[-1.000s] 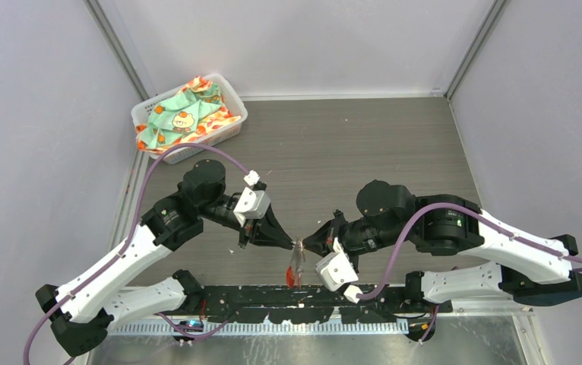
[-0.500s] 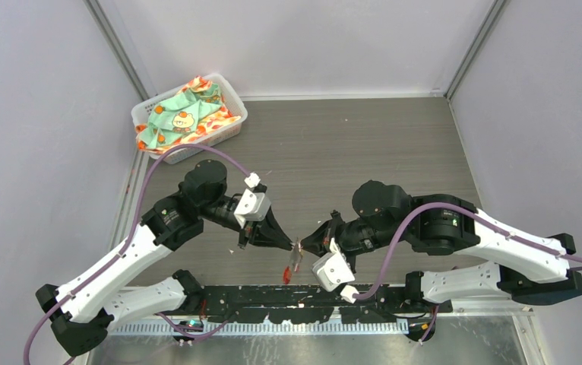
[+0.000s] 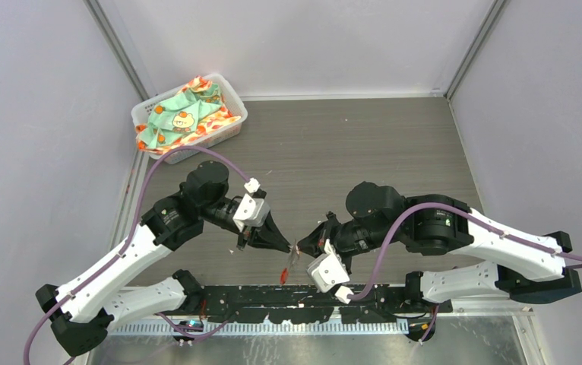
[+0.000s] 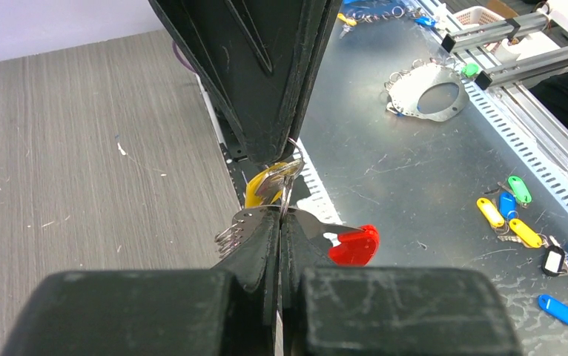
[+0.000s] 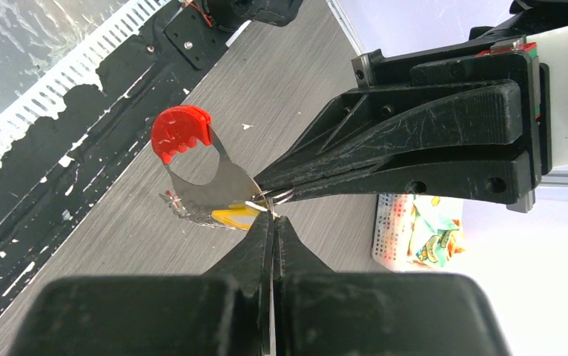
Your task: Put the keys on the keyring
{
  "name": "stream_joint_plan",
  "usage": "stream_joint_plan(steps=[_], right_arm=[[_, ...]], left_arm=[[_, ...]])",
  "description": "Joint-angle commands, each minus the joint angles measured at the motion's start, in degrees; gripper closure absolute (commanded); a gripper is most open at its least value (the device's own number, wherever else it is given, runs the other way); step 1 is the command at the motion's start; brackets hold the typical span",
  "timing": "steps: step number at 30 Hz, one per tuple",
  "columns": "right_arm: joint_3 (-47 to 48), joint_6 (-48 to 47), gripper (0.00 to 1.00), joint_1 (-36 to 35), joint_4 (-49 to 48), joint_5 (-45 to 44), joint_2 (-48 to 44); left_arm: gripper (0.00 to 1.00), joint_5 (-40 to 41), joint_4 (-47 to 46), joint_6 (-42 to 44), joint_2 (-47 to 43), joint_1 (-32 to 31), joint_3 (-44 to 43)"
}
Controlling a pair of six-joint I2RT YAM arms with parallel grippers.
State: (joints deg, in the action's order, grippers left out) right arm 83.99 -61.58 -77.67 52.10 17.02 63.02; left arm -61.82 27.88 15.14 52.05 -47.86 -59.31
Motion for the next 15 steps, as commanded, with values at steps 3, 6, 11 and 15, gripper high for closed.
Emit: stream_joint_plan(steps=[3, 6, 11, 15], right_arm=[[0.5, 0.3, 0.99, -0.3, -6.3, -0.9, 0.8], [0.3, 0.5, 0.99, -0.2, -6.9, -1.0, 1.0], [0.1, 0.7, 0.99, -0.3, -7.1, -1.0, 1.1], [0.1, 0.9, 0.99, -0.3, -7.4, -1.0, 1.5]], left_arm=[[1.00, -1.8, 0.0, 2.1, -0.6, 0.0, -1.4], [1.00, -1.7, 0.3, 2.5, -0.7, 0.0, -1.5], [1.00, -1.5, 0.7, 2.9, -0.9, 0.0, -1.5], [1.00, -1.5, 0.7, 3.2, -0.9, -0.1, -1.7]])
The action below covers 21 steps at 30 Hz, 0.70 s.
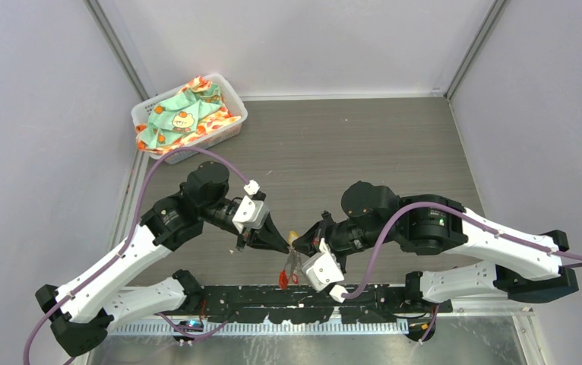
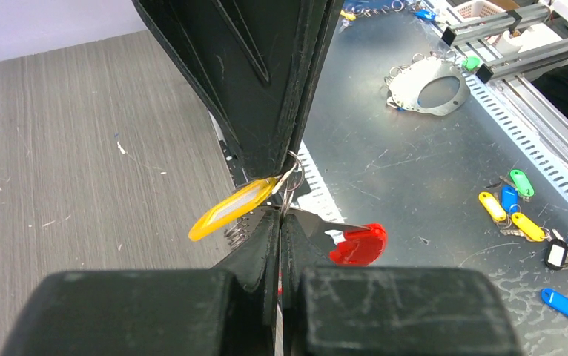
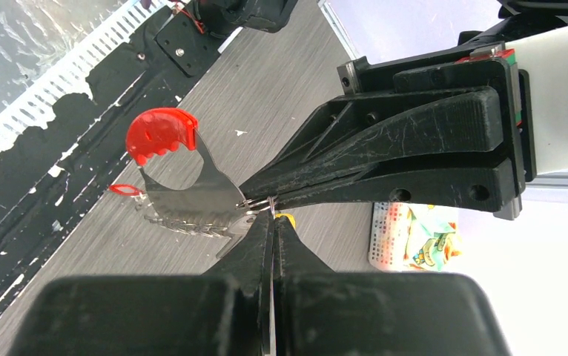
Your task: Put the keys on the keyring
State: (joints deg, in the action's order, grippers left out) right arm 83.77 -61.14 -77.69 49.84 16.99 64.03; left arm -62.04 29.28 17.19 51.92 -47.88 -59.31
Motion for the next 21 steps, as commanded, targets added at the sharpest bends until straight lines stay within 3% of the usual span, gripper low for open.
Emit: stream_joint_plan(steps=[1, 9, 14, 21], right_arm=[[0.1, 0.6, 0.99, -0.2, -5.4, -1.2, 0.7], [-2.0, 4.2, 0.99, 0.1, -8.9, -4.1, 1.8], [-2.0, 7.2, 0.92, 0.3, -9.5, -5.4, 2.5], [-1.9, 10.2, 0.89, 0.3, -8.8, -8.7, 2.6]], left_arm=[[1.00, -1.4, -0.7, 1.2, -0.7, 0.0, -1.8], [1.00, -0.9, -0.7, 1.5, -1.1, -0.1, -1.9], [1.00, -0.1, -0.9, 1.3, -1.8, -0.1, -1.2], [1.00, 2.9, -5.5, -3.8, -3.6, -0.2, 1.2]])
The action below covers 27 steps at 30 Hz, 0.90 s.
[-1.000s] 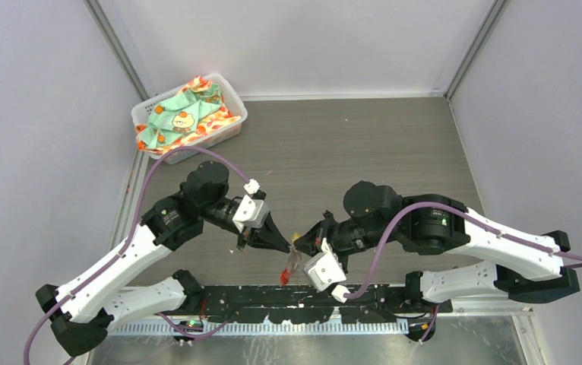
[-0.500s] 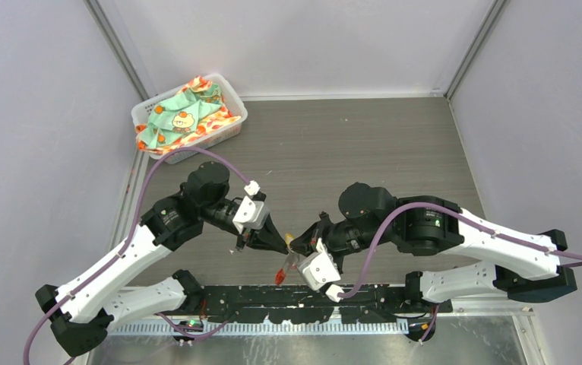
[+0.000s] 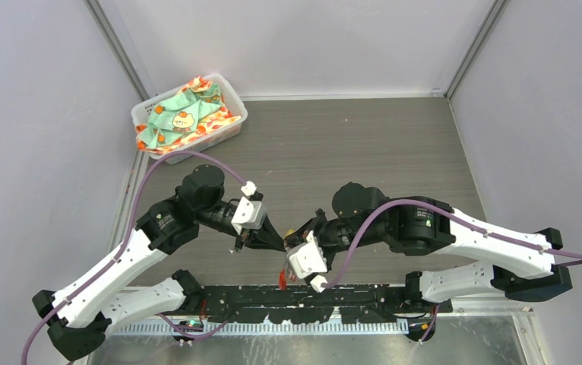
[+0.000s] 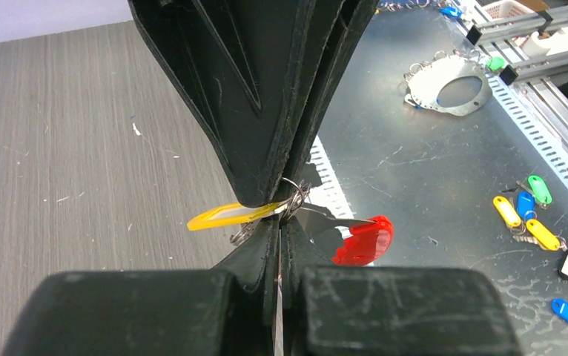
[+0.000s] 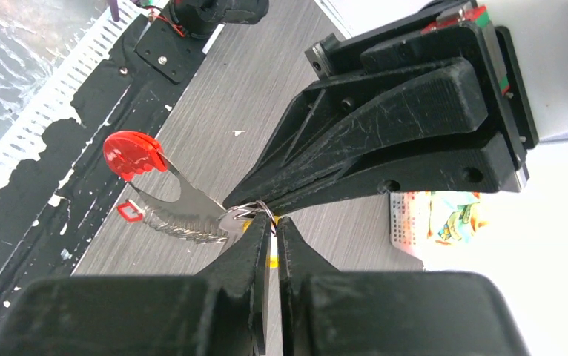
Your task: Put the keys on the keyring
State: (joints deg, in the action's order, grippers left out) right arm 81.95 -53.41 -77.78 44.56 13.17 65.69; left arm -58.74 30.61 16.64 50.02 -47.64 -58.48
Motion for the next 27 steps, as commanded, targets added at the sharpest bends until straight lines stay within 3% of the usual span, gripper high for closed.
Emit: stream_joint_plan(steps=[1, 16, 27], right_arm=[[0.0, 3.0, 0.89, 0.4, -3.5, -5.5, 0.9], [3.7, 6.8, 0.88, 0.4, 1.2, -9.7, 3.9], [10.6, 14.8, 0.74, 0.4, 4.9, -11.3, 5.8]], left_arm=[[1.00, -0.4, -7.0, -3.5, -1.8, -0.4, 0.6], [1.00, 2.4, -10.2, -6.9, -3.2, -0.4, 1.7], [1.00, 5.5, -21.7, -16.3, -4.5, -0.3, 4.6]])
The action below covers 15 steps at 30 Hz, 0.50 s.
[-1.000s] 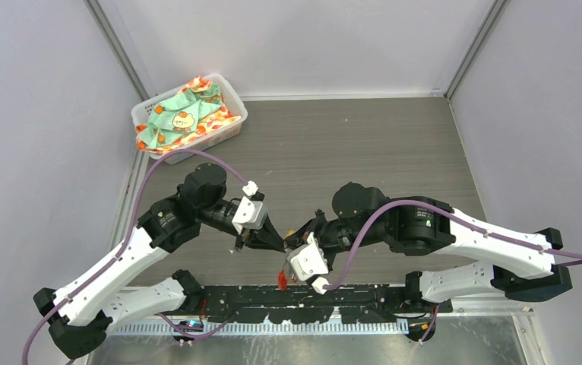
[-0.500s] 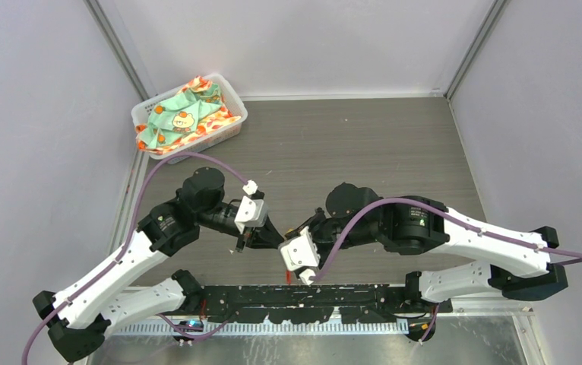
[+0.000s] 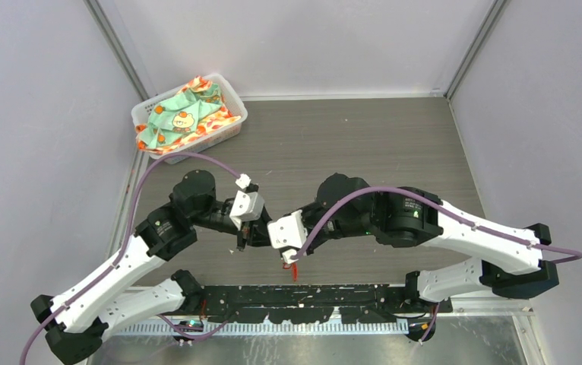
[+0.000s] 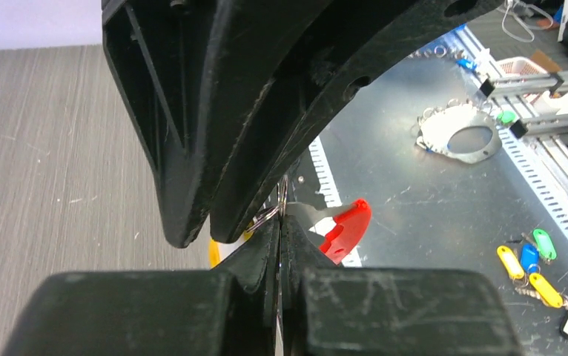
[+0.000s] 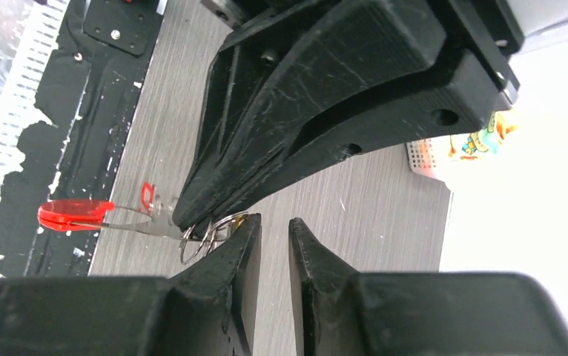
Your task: Put the keys on the keyring
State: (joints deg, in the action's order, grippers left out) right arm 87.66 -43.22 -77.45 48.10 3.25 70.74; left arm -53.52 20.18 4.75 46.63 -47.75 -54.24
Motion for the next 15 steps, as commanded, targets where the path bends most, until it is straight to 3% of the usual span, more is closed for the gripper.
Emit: stream_joint_plan(steps=[1, 15], right_arm=[[5.5, 4.9, 0.74, 0.0, 2.0, -1.1, 0.9], [11.2, 6.8, 0.68, 0.0, 4.8, 2.3, 1.4]], left_arm=[[1.00, 0.3, -12.1, -5.6, -1.3, -0.2, 0.6], [1.00, 5.8, -19.3, -7.1, -5.0, -0.2, 4.9]])
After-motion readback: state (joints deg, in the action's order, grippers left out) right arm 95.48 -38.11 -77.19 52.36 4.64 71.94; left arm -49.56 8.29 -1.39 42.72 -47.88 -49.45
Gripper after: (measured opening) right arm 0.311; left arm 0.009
